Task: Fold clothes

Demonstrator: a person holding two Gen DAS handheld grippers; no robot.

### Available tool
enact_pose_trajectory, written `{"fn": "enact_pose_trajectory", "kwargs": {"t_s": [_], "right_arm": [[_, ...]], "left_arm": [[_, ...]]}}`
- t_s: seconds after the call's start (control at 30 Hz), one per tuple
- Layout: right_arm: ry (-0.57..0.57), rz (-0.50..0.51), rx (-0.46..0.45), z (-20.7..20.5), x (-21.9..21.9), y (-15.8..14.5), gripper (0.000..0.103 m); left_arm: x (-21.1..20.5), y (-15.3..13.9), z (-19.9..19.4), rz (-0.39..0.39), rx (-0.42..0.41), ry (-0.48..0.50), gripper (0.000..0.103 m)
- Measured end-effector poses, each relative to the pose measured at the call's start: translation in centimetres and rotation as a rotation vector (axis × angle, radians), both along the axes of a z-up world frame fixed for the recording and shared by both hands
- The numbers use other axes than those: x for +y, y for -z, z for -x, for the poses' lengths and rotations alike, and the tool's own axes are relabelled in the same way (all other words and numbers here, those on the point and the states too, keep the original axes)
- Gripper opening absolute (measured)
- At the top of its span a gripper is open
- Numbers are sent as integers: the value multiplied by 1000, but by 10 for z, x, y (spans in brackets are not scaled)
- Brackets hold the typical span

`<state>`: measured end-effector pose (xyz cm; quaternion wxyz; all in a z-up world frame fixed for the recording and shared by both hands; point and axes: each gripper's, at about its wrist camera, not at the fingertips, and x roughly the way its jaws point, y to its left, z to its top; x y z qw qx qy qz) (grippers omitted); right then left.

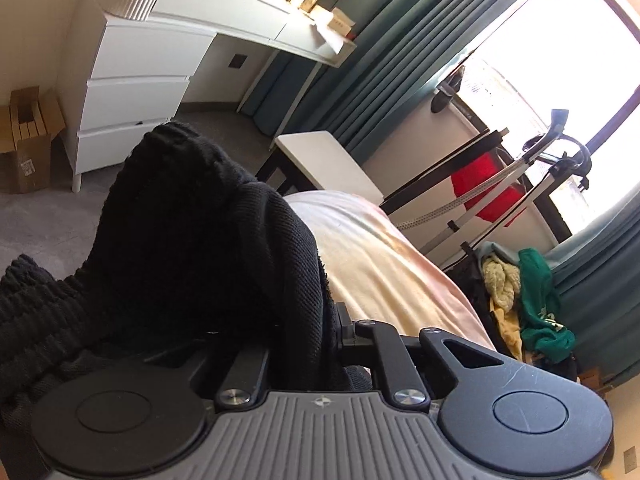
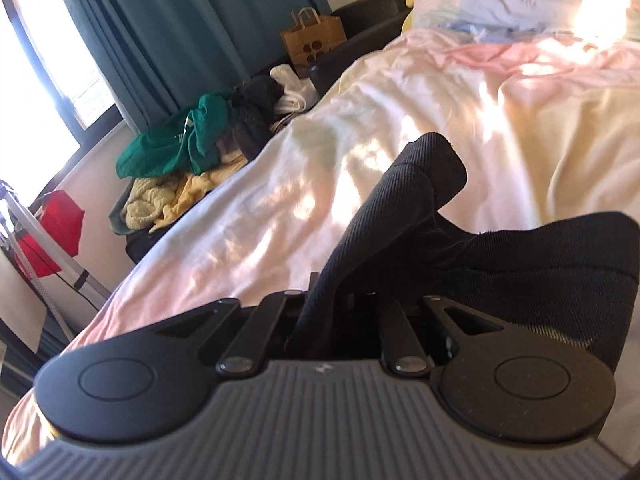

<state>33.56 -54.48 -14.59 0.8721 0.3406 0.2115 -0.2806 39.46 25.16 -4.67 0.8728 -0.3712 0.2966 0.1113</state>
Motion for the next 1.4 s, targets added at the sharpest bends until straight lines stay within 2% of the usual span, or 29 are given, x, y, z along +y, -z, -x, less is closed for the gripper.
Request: {"fn": "enact_pose_trajectory", "kwargs": {"t_s": [0.1,0.17,0.2,0.27,0.3,0.33,0.47,0.63,0.73,0.83,0.93,1.13,1.2,1.23,1.27,1.3,1.33,1.37,1.4], "right_arm": [[-2,-34,-32,13,-3,0,17],[8,-37,-87,35,1,-6,30],[18,-34,-122,49,4,-9,32],[67,-73,-217,85,14,-8,51],[95,-109,-260,103,19,-5,55],[122,-145,-303,121,25,-3,64],[117,-292,-353,169,44,13,65],[56,-539,-322,188,42,34,67],[-31,-645,-286,184,38,49,71],[-59,-665,-295,176,35,60,71],[-68,-651,-327,158,28,66,72],[-51,-608,-389,124,16,75,72],[-32,-576,-399,114,15,75,71],[-23,-560,-405,109,15,76,72],[-12,-535,-390,106,17,74,70],[0,-508,-373,103,19,72,68],[11,-481,-356,101,21,70,60],[22,-454,-338,98,23,68,43],[33,-426,-321,95,26,66,36]], "left_arm": [[10,2,9,20,-17,28,32],[11,-6,25,10,-47,51,53],[11,-12,33,3,-59,59,57],[11,-21,55,-2,-70,62,64],[11,-24,66,5,-73,55,65],[11,-25,78,17,-76,44,67],[15,-17,135,96,-53,3,77],[21,11,192,191,-8,-37,81],[26,34,215,249,-2,-56,81],[28,55,220,314,-18,-92,81],[28,72,207,337,-42,-112,80],[21,82,158,278,-87,-184,78],[23,83,146,276,-69,-213,69],[24,83,142,282,-59,-229,62],[28,82,139,309,-54,-249,48],[33,80,137,338,-49,-271,43],[35,74,134,327,-39,-258,36],[37,67,130,310,-28,-240,27],[39,60,127,293,-18,-223,25]]}}
